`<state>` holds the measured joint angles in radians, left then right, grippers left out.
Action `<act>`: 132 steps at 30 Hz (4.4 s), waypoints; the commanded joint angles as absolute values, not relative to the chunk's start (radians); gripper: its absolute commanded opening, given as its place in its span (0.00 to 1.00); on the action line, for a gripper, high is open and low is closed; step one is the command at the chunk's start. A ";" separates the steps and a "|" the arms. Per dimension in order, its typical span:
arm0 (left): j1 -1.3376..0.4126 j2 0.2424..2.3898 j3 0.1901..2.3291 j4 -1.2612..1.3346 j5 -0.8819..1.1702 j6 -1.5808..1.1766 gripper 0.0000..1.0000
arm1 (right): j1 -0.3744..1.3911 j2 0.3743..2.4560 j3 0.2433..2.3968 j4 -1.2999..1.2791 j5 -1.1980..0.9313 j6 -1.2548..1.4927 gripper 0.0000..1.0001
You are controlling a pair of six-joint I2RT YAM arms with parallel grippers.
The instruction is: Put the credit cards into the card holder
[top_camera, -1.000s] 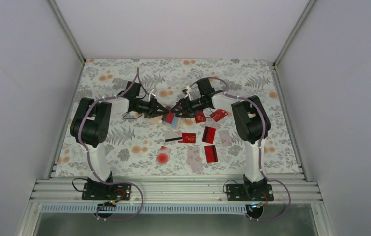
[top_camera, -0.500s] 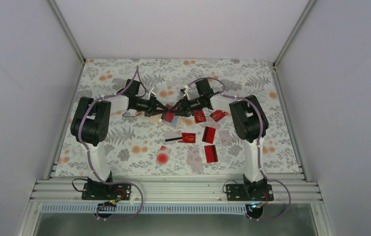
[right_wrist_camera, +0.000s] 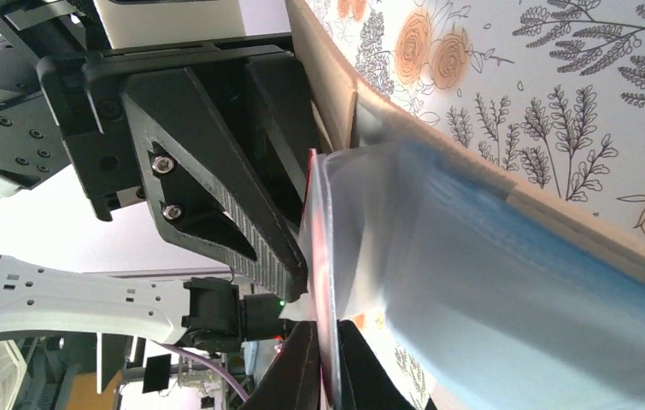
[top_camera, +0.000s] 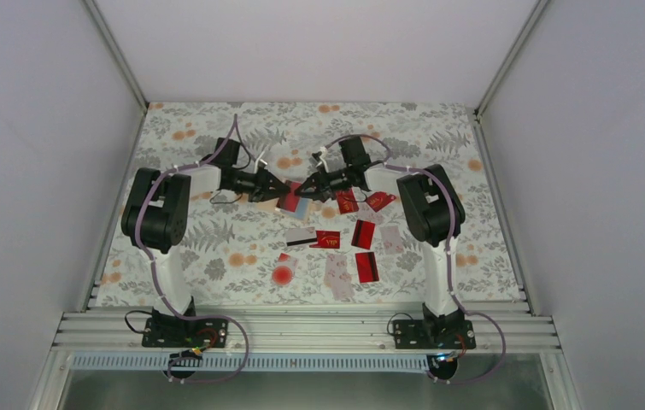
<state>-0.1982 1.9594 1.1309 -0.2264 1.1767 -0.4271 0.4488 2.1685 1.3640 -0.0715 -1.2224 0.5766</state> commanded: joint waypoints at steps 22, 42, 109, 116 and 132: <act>-0.198 1.838 1.088 -0.430 0.709 -0.302 0.56 | 0.469 2.313 1.631 -0.567 -1.027 0.399 0.16; -0.183 1.762 1.091 -0.515 0.536 -0.284 0.47 | 0.537 2.382 1.825 -0.590 -1.071 0.479 0.35; -0.767 1.385 1.022 -0.849 0.013 -0.552 1.00 | 0.695 1.499 1.130 -0.908 -0.128 0.360 0.84; -0.705 1.417 1.025 -0.812 0.012 -0.513 1.00 | 0.839 1.470 0.995 -0.894 -0.110 0.478 0.84; -0.601 1.248 0.918 -0.759 0.093 -0.389 1.00 | 1.034 1.557 0.926 -0.904 -0.085 0.689 0.88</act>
